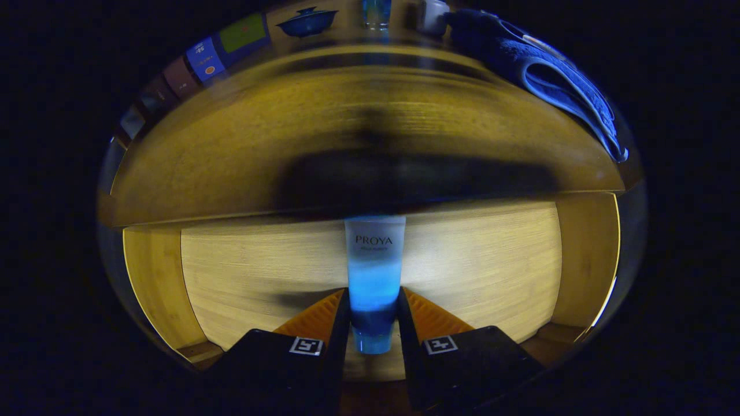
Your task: Pull open the drawer, take out the items inside it, and place them on the countertop above the cabinet.
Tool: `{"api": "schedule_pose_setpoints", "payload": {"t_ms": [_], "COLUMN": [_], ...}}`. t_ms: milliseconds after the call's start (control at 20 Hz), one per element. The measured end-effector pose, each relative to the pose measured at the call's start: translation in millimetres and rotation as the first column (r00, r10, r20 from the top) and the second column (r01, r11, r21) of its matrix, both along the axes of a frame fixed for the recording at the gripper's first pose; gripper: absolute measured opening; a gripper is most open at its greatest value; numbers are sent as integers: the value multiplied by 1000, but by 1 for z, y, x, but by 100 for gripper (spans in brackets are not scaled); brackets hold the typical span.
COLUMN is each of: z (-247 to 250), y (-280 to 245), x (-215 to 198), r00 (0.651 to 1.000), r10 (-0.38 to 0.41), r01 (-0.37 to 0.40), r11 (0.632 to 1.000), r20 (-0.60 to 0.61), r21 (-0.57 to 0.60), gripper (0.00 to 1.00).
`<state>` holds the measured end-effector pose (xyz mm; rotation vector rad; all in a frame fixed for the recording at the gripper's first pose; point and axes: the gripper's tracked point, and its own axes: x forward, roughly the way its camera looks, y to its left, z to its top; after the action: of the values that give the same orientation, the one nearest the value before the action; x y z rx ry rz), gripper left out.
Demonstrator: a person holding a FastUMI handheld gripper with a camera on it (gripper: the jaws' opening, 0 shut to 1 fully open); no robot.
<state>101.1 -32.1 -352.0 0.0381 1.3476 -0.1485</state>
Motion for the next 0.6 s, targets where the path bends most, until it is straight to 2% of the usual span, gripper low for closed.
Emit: {"api": "schedule_pose_setpoints", "payload": {"t_ms": [50, 300, 600], "z": [2, 25, 75], "y": [2, 2, 6], "x": [0, 4, -23], "r00": [1000, 993, 976], "r10": [-7, 3, 24], "r01": [6, -7, -38], "r11": [1000, 999, 997], "r20": [8, 116, 216], "r21": [12, 37, 60], "gripper": [38, 38, 38]}}
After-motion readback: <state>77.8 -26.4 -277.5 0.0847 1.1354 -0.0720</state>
